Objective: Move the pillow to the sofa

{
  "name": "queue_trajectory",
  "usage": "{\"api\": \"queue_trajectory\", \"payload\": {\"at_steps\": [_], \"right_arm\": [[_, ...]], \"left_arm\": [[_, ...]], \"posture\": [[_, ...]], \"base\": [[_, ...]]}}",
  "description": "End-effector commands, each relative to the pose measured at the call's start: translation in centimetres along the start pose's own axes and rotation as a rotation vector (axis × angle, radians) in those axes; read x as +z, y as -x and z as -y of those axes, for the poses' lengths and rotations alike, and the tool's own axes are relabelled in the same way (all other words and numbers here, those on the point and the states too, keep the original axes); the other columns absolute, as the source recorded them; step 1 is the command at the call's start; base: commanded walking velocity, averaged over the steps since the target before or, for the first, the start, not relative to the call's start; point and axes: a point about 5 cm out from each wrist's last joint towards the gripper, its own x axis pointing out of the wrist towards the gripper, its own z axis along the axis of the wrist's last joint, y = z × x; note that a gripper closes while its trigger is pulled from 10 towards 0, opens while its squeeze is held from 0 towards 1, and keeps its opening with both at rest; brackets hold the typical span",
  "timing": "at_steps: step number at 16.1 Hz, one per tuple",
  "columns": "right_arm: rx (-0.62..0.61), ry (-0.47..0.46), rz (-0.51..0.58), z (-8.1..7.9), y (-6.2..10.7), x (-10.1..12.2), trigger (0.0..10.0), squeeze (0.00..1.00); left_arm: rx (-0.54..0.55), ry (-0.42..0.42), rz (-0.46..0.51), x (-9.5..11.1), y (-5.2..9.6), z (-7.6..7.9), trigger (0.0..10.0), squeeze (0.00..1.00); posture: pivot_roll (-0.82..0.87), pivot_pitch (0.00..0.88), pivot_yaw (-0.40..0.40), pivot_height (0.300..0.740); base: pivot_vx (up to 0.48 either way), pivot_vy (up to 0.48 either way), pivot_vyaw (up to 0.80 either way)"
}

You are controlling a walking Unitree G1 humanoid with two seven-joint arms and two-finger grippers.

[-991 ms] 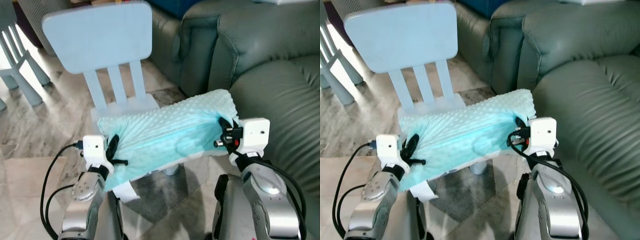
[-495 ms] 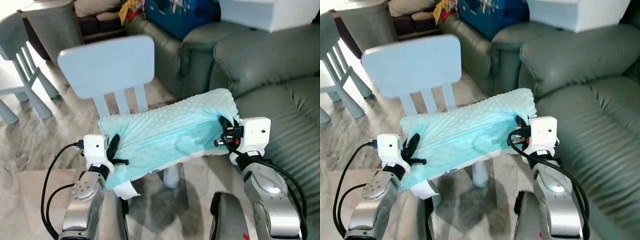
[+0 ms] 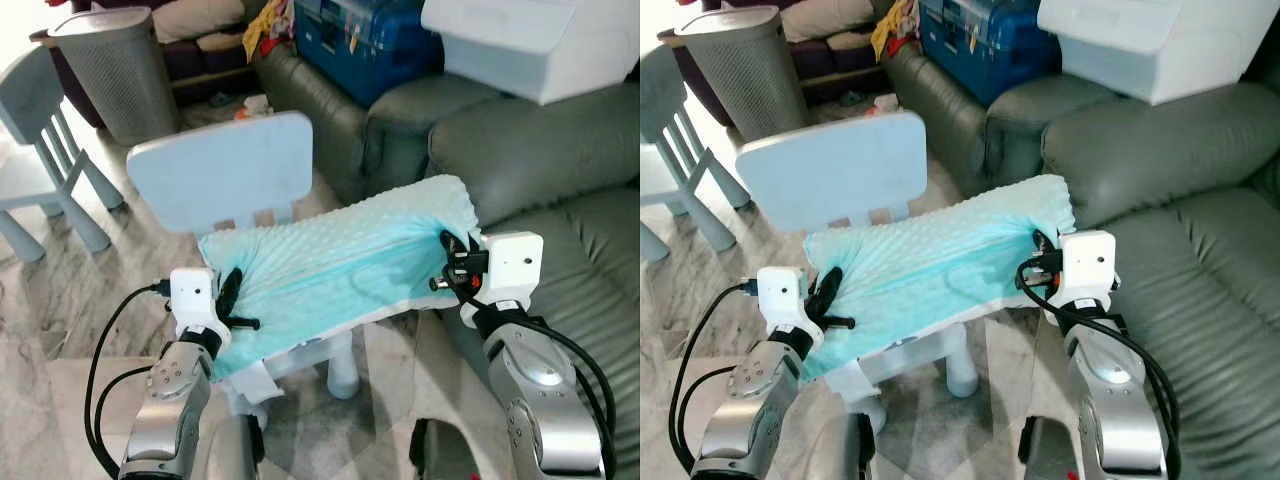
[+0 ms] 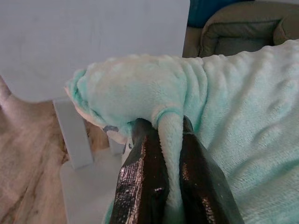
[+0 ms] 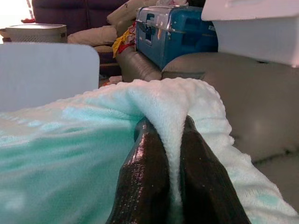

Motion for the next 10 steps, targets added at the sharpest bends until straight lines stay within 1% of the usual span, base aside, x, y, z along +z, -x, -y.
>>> {"api": "queue_trajectory", "payload": {"at_steps": [1, 5, 6, 10], "right_arm": [[-0.01, 0.001, 0.041, 0.21, -0.15, 0.92, 10.0, 0.0], [-0.009, 0.002, 0.05, 0.26, -0.23, 1.15, 10.0, 0.0], [0.002, 0.011, 0.071, 0.14, -0.22, 1.47, 10.0, 0.0], [-0.011, 0.011, 0.063, 0.35, -0.36, 1.4, 10.0, 0.0]], "left_arm": [[0.008, -0.005, -0.011, -0.13, 0.04, -0.47, 10.0, 0.0], [0.0, -0.005, -0.011, -0.17, -0.1, -0.33, 10.0, 0.0], [-0.003, -0.006, -0.01, -0.15, -0.17, -0.31, 10.0, 0.0], [-0.006, -0.003, -0.007, -0.15, -0.31, -0.21, 10.0, 0.0]], "posture": [[-0.17, 0.0, 0.053, 0.651], [-0.17, 0.0, 0.057, 0.651], [-0.17, 0.0, 0.057, 0.651], [-0.17, 0.0, 0.055, 0.695]], "base": [[0.0, 0.0, 0.0], [0.0, 0.0, 0.0], [0.0, 0.0, 0.0], [0.0, 0.0, 0.0]]}}
